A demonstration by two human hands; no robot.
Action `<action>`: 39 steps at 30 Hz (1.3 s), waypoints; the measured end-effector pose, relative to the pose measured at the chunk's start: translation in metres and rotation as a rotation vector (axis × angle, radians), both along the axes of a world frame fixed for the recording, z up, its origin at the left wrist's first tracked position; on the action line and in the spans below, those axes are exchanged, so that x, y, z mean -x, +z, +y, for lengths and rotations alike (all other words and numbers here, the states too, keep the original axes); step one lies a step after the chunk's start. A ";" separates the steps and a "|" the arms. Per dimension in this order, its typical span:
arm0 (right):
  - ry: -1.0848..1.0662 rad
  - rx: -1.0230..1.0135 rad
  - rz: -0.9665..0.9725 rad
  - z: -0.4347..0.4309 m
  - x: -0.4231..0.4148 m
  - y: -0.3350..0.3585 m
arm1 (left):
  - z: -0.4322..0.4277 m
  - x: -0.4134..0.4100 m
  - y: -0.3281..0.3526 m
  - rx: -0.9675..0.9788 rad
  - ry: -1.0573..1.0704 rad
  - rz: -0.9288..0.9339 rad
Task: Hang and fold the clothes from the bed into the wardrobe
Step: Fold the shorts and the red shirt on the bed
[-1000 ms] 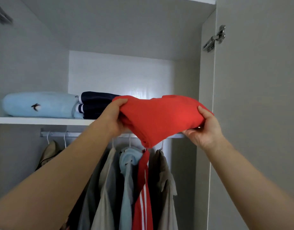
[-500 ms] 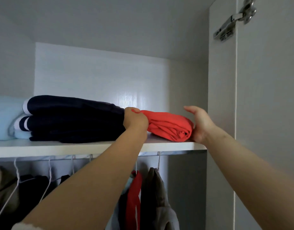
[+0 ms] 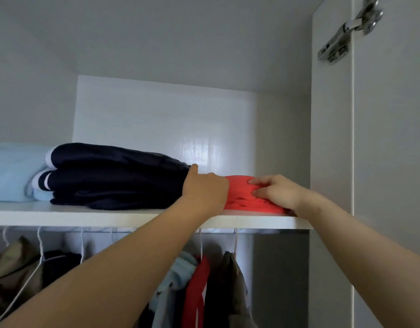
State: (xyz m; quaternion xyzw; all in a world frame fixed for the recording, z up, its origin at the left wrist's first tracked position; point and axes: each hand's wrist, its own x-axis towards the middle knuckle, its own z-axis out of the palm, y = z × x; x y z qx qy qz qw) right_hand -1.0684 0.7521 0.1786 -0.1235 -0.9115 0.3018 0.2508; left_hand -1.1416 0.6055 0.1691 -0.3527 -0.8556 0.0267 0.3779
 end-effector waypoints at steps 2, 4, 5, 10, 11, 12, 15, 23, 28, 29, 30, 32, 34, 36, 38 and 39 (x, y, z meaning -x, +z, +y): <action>0.015 -0.031 -0.018 -0.005 0.010 -0.001 | -0.009 0.007 0.001 0.002 0.110 0.105; 0.022 -0.072 -0.035 -0.009 0.023 -0.001 | -0.023 0.016 0.004 -0.095 0.119 0.243; 0.026 -0.085 -0.047 -0.011 0.028 -0.001 | -0.031 0.022 0.007 -0.182 0.102 0.283; 0.073 -0.019 -0.049 -0.011 0.041 -0.004 | -0.059 0.053 0.019 -0.323 0.165 0.024; 0.085 0.008 -0.037 -0.011 0.042 -0.005 | -0.060 0.055 0.016 -0.332 0.152 -0.032; 0.095 0.033 -0.021 -0.012 0.042 -0.006 | -0.061 0.057 0.012 -0.341 0.138 -0.038; -0.032 -0.141 0.106 -0.015 0.041 -0.006 | -0.062 0.059 0.007 -0.344 0.137 0.032; 0.017 -0.613 -0.117 -0.080 0.053 -0.010 | -0.068 0.057 0.003 -0.326 0.055 -0.048; -0.045 -0.613 -0.242 -0.099 0.054 -0.009 | -0.074 0.056 0.001 -0.276 0.013 -0.079; -0.059 -0.598 -0.219 -0.101 0.052 -0.011 | -0.077 0.056 -0.001 -0.255 -0.005 -0.080; -0.078 -0.579 -0.177 -0.103 0.048 -0.013 | -0.080 0.056 -0.003 -0.238 -0.032 -0.085; -0.124 -0.533 -0.081 -0.107 0.038 -0.018 | -0.088 0.055 -0.008 -0.228 -0.098 -0.098; -0.158 -0.472 0.010 -0.112 0.030 -0.024 | -0.097 0.052 -0.013 -0.244 -0.161 -0.106; -0.170 -0.363 0.112 -0.119 0.022 -0.028 | -0.106 0.045 -0.018 -0.301 -0.226 -0.099; -0.132 -0.241 0.192 -0.130 0.014 -0.025 | -0.120 0.033 -0.028 -0.383 -0.302 -0.113; -0.110 -0.191 0.232 -0.137 0.010 -0.023 | -0.128 0.026 -0.033 -0.415 -0.348 -0.120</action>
